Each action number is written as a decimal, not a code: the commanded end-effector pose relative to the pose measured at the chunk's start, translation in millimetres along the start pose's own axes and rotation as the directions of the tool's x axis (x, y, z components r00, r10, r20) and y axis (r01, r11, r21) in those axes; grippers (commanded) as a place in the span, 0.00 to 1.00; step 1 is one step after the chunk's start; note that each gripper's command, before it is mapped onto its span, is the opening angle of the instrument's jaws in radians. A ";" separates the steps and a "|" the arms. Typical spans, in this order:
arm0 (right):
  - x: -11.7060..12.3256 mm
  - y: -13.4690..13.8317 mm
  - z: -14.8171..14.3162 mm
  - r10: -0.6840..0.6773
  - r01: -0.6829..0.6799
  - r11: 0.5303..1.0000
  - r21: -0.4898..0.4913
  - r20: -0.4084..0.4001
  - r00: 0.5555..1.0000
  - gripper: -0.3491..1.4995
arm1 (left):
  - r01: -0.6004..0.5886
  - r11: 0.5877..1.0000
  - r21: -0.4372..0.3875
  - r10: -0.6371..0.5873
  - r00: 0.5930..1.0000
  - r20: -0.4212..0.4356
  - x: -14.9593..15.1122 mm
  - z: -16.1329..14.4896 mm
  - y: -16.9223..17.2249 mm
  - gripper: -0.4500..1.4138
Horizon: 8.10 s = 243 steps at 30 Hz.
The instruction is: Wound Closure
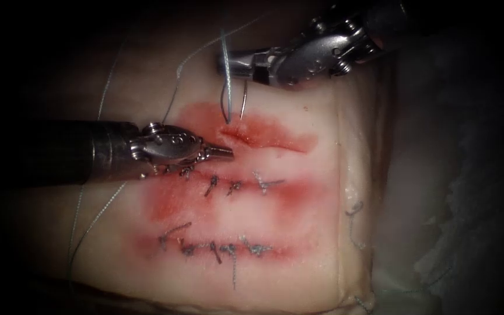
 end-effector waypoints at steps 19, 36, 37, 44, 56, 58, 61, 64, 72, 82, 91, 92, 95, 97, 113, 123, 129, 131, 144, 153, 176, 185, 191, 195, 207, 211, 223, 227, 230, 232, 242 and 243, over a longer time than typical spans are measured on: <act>0.6 -1.3 1.7 -0.093 0.093 0.996 0.001 0.034 0.995 0.00 | 0.046 0.996 -0.078 -0.040 0.996 0.078 -2.1 1.9 0.1 0.00; -0.6 0.0 2.6 -0.150 0.153 0.985 -0.075 0.041 0.988 0.00 | 0.027 0.999 -0.044 -0.026 1.000 0.010 0.2 2.5 -0.4 0.00; -0.7 0.2 2.7 -0.152 0.155 0.985 -0.078 0.042 0.988 0.00 | 0.027 0.999 -0.043 -0.026 1.000 0.010 0.2 2.5 -0.4 0.00; -0.7 0.9 3.1 -0.180 0.184 0.978 -0.097 0.047 0.982 0.00 | 0.027 0.999 -0.042 -0.027 1.000 0.010 0.1 2.4 -0.4 0.00; -0.7 1.6 3.2 -0.192 0.196 0.973 -0.125 0.049 0.980 0.00 | 0.029 0.999 -0.038 -0.028 1.000 0.010 -0.2 2.1 -0.3 0.00; -0.8 1.6 3.2 -0.192 0.197 0.972 -0.125 0.050 0.980 0.00 | 0.029 0.999 -0.038 -0.028 1.000 0.010 -0.2 2.1 -0.3 0.00; -1.0 1.7 3.3 -0.192 0.197 0.972 -0.125 0.052 0.980 0.00 | 0.029 0.999 -0.038 -0.028 1.000 0.010 -0.2 2.1 -0.3 0.00; -1.0 1.7 3.3 -0.192 0.198 0.972 -0.125 0.052 0.980 0.00 | 0.029 0.999 -0.038 -0.028 1.000 0.010 -0.2 2.1 -0.3 0.00; -1.1 2.2 3.5 -0.219 0.225 0.963 -0.146 0.057 0.974 0.00 | 0.029 0.999 -0.038 -0.028 1.000 0.010 -0.1 2.1 -0.3 0.00; -1.4 3.6 3.9 -0.340 0.350 0.920 -0.177 0.084 0.936 0.00 | 0.029 0.999 -0.038 -0.028 1.000 0.010 -0.1 2.1 -0.3 0.00; -1.8 3.9 4.0 -0.386 0.398 0.901 -0.175 0.101 0.917 0.00 | 0.029 0.999 -0.039 -0.028 1.000 0.010 -0.1 2.1 -0.3 0.00; -1.8 4.0 4.0 -0.392 0.404 0.898 -0.175 0.102 0.914 0.00 | 0.029 0.999 -0.039 -0.028 1.000 0.010 -0.1 2.1 -0.3 0.00; -1.9 4.2 4.1 -0.399 0.412 0.894 -0.174 0.105 0.911 0.00 | 0.029 0.999 -0.038 -0.028 1.000 0.010 -0.1 2.0 -0.3 0.00; -1.8 4.2 4.0 -0.410 0.423 0.890 -0.173 0.107 0.906 0.00 | 0.029 0.999 -0.038 -0.028 1.000 0.010 -0.1 2.0 -0.3 0.00; -2.0 3.8 4.0 -0.438 0.451 0.877 -0.167 0.113 0.892 0.00 | 0.028 0.999 -0.040 -0.028 1.000 0.010 -0.1 2.1 -0.3 0.00; -2.0 5.8 4.6 -0.448 0.463 0.870 -0.170 0.117 0.886 0.00 | 0.028 0.999 -0.040 -0.028 1.000 0.010 -0.1 2.1 -0.3 0.00; -2.1 6.2 4.7 -0.415 0.429 0.886 -0.175 0.112 0.903 0.00 | 0.028 0.999 -0.039 -0.028 1.000 0.010 0.0 2.1 -0.3 0.00; -2.1 6.3 4.7 -0.400 0.414 0.893 -0.178 0.109 0.910 0.00 | 0.028 0.999 -0.039 -0.028 1.000 0.010 0.0 2.1 -0.3 0.00; -1.7 6.6 4.8 -0.210 0.216 0.966 -0.143 0.056 0.976 0.00 | 0.027 0.999 -0.043 -0.027 1.000 0.002 0.2 2.2 -0.3 0.00; -1.1 6.4 4.6 -0.129 0.132 0.986 -0.099 0.035 0.991 0.00 | 0.060 0.996 -0.065 -0.063 0.997 -0.049 1.1 2.6 -0.5 0.00; -0.4 5.9 4.0 0.088 -0.088 0.996 0.014 -0.023 0.996 0.00 | 0.051 0.995 -0.088 -0.061 0.991 -0.123 2.8 3.2 -0.8 0.00; 0.1 5.4 3.3 0.137 -0.136 0.990 0.042 -0.037 0.990 0.00 | 0.044 0.995 -0.089 -0.057 0.988 -0.145 3.5 3.6 -1.0 0.00; 0.1 5.6 3.4 0.202 -0.199 0.978 0.064 -0.044 0.978 0.00 | 0.044 0.995 -0.087 -0.056 0.988 -0.145 3.6 3.7 -1.0 0.00; 0.2 5.7 3.4 0.242 -0.238 0.969 0.072 -0.047 0.969 0.00 | 0.044 0.995 -0.087 -0.056 0.988 -0.145 3.6 3.7 -1.0 0.00; 0.4 6.1 3.4 0.370 -0.360 0.924 0.133 -0.066 0.927 0.00 | 0.044 0.995 -0.088 -0.056 0.987 -0.148 3.6 3.7 -1.0 0.00; 0.4 6.3 3.2 0.435 -0.419 0.894 0.162 -0.078 0.897 0.00 | 0.043 0.995 -0.088 -0.056 0.987 -0.148 3.6 3.7 -1.0 0.00; 0.5 6.9 2.9 0.648 -0.605 0.740 0.292 -0.069 0.759 0.00 | 0.043 0.995 -0.087 -0.055 0.987 -0.148 3.7 3.7 -1.0 0.00; 0.8 7.4 2.8 0.691 -0.642 0.699 0.315 -0.065 0.720 0.00 | 0.041 0.995 -0.085 -0.054 0.987 -0.149 3.8 3.5 -0.8 0.00; 1.2 7.9 2.6 0.709 -0.660 0.681 0.318 -0.058 0.703 0.00 | 0.035 0.996 -0.077 -0.047 0.987 -0.151 3.8 3.4 -0.6 0.00; 1.7 8.1 2.4 0.727 -0.679 0.661 0.321 -0.050 0.685 0.00 | 0.015 0.999 -0.051 -0.023 0.987 -0.159 3.8 3.2 -0.5 0.00; 2.9 8.9 1.9 0.763 -0.715 0.616 0.330 -0.025 0.646 0.00 | -0.255 0.935 0.245 0.300 0.939 -0.168 3.5 2.0 0.9 0.69; 2.9 8.9 1.9 0.770 -0.723 0.606 0.332 -0.019 0.638 0.00 | -0.265 0.928 0.262 0.314 0.935 -0.167 3.6 1.9 1.2 0.70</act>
